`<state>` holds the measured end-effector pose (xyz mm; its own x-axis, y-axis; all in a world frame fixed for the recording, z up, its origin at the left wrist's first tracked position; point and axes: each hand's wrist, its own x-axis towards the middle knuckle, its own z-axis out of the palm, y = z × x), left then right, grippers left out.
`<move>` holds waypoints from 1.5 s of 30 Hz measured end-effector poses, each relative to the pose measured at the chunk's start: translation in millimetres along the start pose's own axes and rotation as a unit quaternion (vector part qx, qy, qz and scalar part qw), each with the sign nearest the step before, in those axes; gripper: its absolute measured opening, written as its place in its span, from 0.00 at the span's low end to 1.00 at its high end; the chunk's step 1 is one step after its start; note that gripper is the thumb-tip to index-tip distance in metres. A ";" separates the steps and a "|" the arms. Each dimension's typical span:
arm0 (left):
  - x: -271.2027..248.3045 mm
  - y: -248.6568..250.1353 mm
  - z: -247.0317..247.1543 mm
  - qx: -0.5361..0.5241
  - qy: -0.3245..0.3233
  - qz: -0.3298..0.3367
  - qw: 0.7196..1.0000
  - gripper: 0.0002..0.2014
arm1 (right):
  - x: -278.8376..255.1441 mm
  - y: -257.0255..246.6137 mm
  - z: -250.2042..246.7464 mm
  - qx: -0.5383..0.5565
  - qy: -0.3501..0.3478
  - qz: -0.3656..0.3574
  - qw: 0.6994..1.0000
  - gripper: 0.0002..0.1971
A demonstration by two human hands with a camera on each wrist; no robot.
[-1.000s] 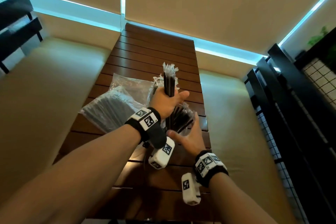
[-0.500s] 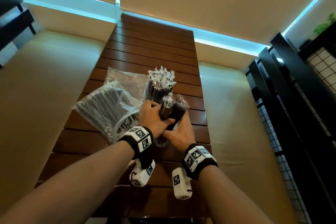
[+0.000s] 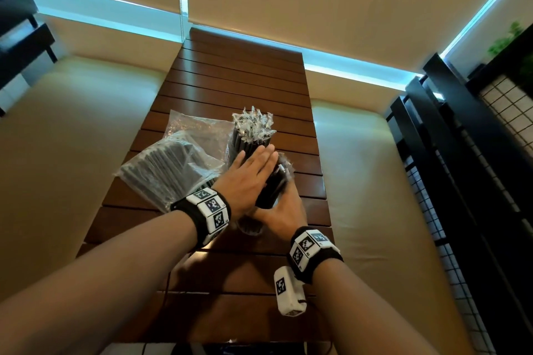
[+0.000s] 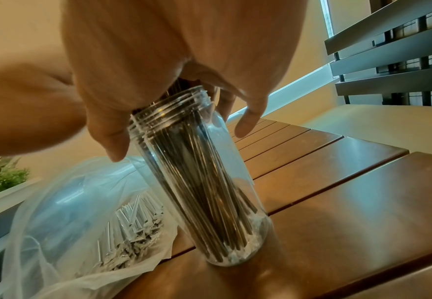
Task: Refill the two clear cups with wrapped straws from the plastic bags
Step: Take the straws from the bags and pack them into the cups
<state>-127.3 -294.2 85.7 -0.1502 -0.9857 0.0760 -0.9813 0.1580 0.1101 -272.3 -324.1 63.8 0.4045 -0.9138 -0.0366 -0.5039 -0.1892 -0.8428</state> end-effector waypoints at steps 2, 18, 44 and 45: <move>-0.7 6.0 -6.9 -0.001 0.041 0.005 0.999 0.35 | -1.3 -0.1 -0.3 -0.001 0.001 0.000 1.000 0.50; 1.4 -9.0 -42.6 -0.050 0.093 -0.001 0.994 0.45 | -11.3 13.1 3.3 -0.105 -0.005 0.107 0.989 0.74; -111.4 -89.3 -37.4 -0.131 -0.109 -0.180 0.969 0.07 | 14.0 -103.8 176.7 -0.533 -0.296 -0.024 0.792 0.16; -114.2 -89.3 -36.7 -0.134 -0.104 -0.171 0.971 0.07 | 11.5 -113.9 179.0 -0.488 -0.373 0.027 0.788 0.15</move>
<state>-18.1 -193.6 103.6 0.1311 -0.9691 -0.2091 -0.9158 -0.1992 0.3487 -73.7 -248.8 63.3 0.5149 -0.5328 -0.6715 -0.7359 -0.6765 -0.0276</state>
